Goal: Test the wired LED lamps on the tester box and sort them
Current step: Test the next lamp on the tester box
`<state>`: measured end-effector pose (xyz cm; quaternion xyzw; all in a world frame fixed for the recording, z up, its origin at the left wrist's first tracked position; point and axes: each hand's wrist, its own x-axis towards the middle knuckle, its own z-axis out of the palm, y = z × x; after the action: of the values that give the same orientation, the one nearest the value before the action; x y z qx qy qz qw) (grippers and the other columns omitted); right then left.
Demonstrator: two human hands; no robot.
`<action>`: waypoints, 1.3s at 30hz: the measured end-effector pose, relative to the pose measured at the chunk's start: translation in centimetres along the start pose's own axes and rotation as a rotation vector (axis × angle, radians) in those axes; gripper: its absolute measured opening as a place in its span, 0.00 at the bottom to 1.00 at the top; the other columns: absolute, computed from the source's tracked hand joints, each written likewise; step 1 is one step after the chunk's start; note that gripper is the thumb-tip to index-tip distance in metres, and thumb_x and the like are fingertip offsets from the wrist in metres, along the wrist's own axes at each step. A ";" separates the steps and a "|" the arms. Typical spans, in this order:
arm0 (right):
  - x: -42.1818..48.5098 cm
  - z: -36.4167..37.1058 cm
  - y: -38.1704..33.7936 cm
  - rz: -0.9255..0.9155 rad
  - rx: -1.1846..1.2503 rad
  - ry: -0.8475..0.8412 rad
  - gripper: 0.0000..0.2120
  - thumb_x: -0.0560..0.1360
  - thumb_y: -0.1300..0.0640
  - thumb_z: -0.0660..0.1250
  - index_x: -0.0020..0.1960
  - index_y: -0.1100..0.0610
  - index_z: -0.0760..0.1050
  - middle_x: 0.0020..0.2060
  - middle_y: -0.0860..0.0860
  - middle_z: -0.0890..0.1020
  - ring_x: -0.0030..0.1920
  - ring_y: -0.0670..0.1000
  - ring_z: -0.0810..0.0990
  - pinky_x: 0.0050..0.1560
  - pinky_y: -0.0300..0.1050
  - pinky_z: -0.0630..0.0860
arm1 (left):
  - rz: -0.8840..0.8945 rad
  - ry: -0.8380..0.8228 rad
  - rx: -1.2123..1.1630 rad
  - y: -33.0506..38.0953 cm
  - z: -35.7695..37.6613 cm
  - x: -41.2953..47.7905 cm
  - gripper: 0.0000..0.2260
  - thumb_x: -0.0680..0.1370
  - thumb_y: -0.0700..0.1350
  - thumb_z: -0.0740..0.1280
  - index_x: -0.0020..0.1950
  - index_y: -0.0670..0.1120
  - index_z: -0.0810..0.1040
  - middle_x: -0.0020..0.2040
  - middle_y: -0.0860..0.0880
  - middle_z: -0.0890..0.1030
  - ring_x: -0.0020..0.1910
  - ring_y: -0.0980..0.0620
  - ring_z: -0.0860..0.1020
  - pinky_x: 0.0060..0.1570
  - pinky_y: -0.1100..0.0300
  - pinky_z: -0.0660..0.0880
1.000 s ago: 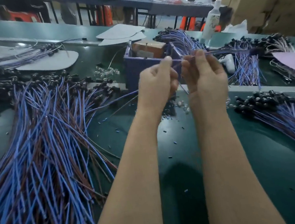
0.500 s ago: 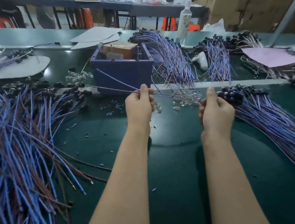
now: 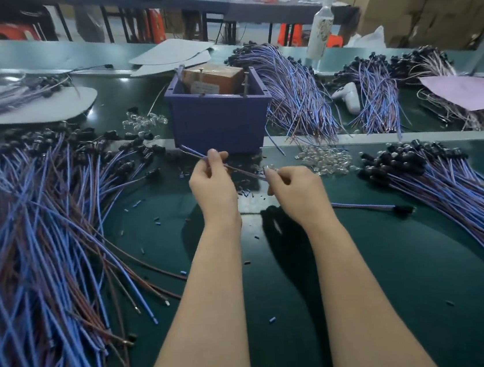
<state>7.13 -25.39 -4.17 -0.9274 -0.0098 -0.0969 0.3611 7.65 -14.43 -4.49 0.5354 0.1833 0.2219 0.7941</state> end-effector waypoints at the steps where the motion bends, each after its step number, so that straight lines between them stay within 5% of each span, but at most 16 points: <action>1: 0.1 -0.1 0.0 0.021 -0.013 0.017 0.20 0.79 0.50 0.58 0.39 0.64 0.78 0.36 0.59 0.81 0.43 0.60 0.77 0.42 0.49 0.71 | 0.007 0.000 -0.012 -0.1 0.0 0.0 0.14 0.82 0.47 0.58 0.41 0.46 0.76 0.28 0.53 0.67 0.27 0.56 0.64 0.30 0.63 0.64; 5: -0.3 0.7 -1.0 -0.048 0.012 0.118 0.18 0.81 0.49 0.55 0.41 0.59 0.74 0.40 0.57 0.81 0.44 0.59 0.76 0.46 0.50 0.70 | -0.008 -0.135 0.009 -0.4 0.9 -0.4 0.15 0.82 0.45 0.59 0.38 0.44 0.76 0.23 0.56 0.70 0.23 0.60 0.66 0.26 0.66 0.65; 8: -0.7 1.5 -1.9 -0.140 0.072 0.062 0.16 0.81 0.52 0.56 0.36 0.54 0.70 0.38 0.54 0.79 0.40 0.56 0.72 0.38 0.46 0.59 | 0.015 -0.190 0.070 -0.9 1.2 -0.8 0.14 0.81 0.43 0.61 0.37 0.44 0.77 0.29 0.52 0.76 0.29 0.58 0.73 0.32 0.66 0.72; 13: -0.7 1.2 -1.0 -0.194 0.021 -0.005 0.15 0.81 0.54 0.57 0.47 0.63 0.76 0.45 0.57 0.81 0.47 0.57 0.75 0.47 0.49 0.67 | 0.090 -0.026 0.088 -0.5 0.2 0.1 0.15 0.82 0.48 0.59 0.37 0.47 0.77 0.28 0.55 0.72 0.29 0.56 0.69 0.37 0.56 0.68; 20: -0.9 0.4 -0.6 -0.209 0.065 -0.004 0.13 0.81 0.56 0.58 0.45 0.62 0.77 0.36 0.53 0.75 0.40 0.53 0.70 0.40 0.43 0.60 | 0.048 0.234 -0.085 0.4 -1.0 1.3 0.17 0.82 0.47 0.58 0.34 0.47 0.76 0.25 0.55 0.68 0.26 0.56 0.65 0.33 0.57 0.64; 24: -0.6 0.3 -0.5 -0.118 0.150 0.133 0.14 0.81 0.56 0.57 0.48 0.61 0.78 0.41 0.54 0.79 0.43 0.53 0.73 0.44 0.46 0.65 | 0.055 0.300 -0.089 0.5 -1.6 2.1 0.10 0.81 0.43 0.60 0.45 0.43 0.79 0.36 0.45 0.77 0.30 0.58 0.69 0.36 0.54 0.73; 26: -0.6 0.8 -0.9 -0.106 0.181 0.191 0.13 0.81 0.57 0.56 0.51 0.62 0.78 0.45 0.56 0.80 0.46 0.55 0.75 0.47 0.46 0.66 | 0.094 0.260 0.019 0.2 -1.0 1.3 0.12 0.79 0.39 0.63 0.61 0.42 0.76 0.55 0.40 0.76 0.37 0.63 0.72 0.50 0.58 0.76; 29: -0.6 1.0 -0.9 -0.100 0.202 0.241 0.11 0.81 0.60 0.57 0.54 0.62 0.77 0.46 0.57 0.80 0.47 0.54 0.75 0.46 0.43 0.65 | 0.274 0.204 0.248 -0.1 -0.5 0.3 0.19 0.77 0.42 0.67 0.68 0.46 0.72 0.60 0.48 0.64 0.44 0.69 0.71 0.44 0.81 0.66; 32: -0.7 0.9 -1.3 -0.135 0.242 0.243 0.10 0.80 0.61 0.59 0.53 0.62 0.78 0.46 0.56 0.81 0.44 0.50 0.73 0.44 0.40 0.65 | 0.339 -0.048 0.342 0.0 -0.1 -0.4 0.10 0.78 0.46 0.67 0.55 0.43 0.81 0.54 0.48 0.78 0.50 0.58 0.76 0.55 0.68 0.72; 35: -0.9 1.0 -1.7 -0.125 0.330 0.201 0.05 0.79 0.60 0.61 0.49 0.60 0.75 0.39 0.49 0.80 0.39 0.47 0.75 0.41 0.34 0.68 | 0.240 -0.330 0.374 -0.4 0.6 -1.2 0.09 0.79 0.45 0.65 0.48 0.41 0.82 0.41 0.48 0.81 0.42 0.52 0.78 0.49 0.56 0.75; 37: -0.9 0.9 -1.7 -0.100 0.365 0.165 0.02 0.79 0.59 0.62 0.47 0.57 0.72 0.36 0.45 0.78 0.38 0.46 0.76 0.39 0.30 0.69 | 0.239 -0.350 0.359 -0.5 0.7 -1.2 0.09 0.79 0.44 0.64 0.47 0.41 0.82 0.39 0.49 0.81 0.39 0.53 0.77 0.46 0.57 0.75; 39: -0.8 0.7 -1.3 -0.086 0.298 0.109 0.03 0.78 0.58 0.63 0.48 0.57 0.74 0.39 0.47 0.79 0.42 0.49 0.78 0.43 0.36 0.71 | 0.238 -0.251 0.270 -0.4 0.4 -0.8 0.08 0.79 0.43 0.65 0.46 0.42 0.81 0.38 0.50 0.81 0.36 0.55 0.76 0.41 0.61 0.75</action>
<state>6.40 -23.86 -3.95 -0.8557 -0.0442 -0.1602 0.4900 7.29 -15.36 -4.69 0.6781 0.0467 0.2190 0.7001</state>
